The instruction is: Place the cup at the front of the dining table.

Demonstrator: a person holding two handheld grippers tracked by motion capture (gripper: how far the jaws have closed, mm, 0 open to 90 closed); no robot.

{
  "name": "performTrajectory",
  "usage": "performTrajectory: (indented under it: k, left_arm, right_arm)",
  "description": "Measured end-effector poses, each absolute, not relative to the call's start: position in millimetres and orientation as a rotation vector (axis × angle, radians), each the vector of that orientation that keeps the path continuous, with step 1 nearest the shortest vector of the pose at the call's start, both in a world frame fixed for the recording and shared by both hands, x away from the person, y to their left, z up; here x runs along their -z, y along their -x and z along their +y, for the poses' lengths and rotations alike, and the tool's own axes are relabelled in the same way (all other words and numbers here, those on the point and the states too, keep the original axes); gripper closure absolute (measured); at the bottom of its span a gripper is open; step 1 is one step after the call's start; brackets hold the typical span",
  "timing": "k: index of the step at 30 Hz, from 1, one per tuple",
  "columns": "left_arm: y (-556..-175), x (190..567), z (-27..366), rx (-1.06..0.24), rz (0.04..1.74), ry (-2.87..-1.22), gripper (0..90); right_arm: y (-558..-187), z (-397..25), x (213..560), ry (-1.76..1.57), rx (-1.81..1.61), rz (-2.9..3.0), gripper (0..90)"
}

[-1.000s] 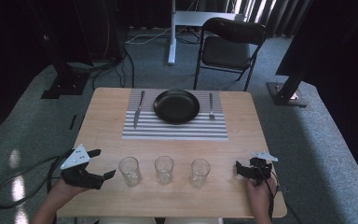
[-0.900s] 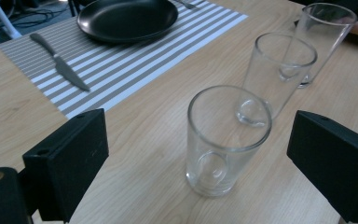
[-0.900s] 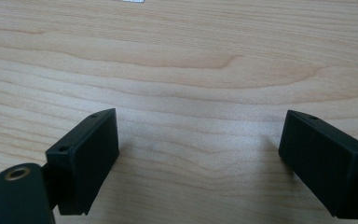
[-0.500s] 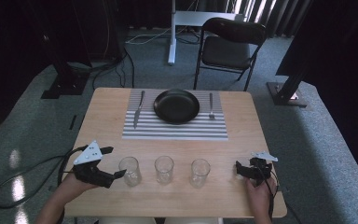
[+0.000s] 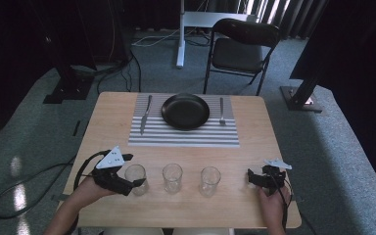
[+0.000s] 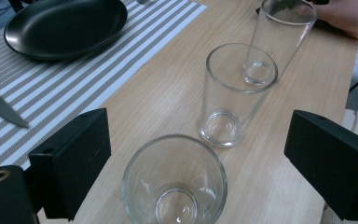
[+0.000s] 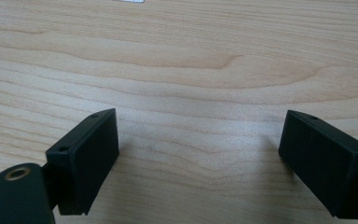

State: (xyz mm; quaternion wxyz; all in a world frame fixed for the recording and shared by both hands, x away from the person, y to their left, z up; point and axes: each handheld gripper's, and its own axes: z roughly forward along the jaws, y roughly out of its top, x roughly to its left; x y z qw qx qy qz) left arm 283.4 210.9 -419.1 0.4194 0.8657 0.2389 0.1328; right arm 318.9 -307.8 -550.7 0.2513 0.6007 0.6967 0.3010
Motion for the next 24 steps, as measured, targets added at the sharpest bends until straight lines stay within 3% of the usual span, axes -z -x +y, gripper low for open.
performTrajectory:
  k: [24]
  left_arm:
    - [-301, 419, 150, -0.222, 0.476, -2.319, 7.5]
  right_arm:
    - [-319, -308, 551, -1.634, -0.819, 1.895, 11.5]
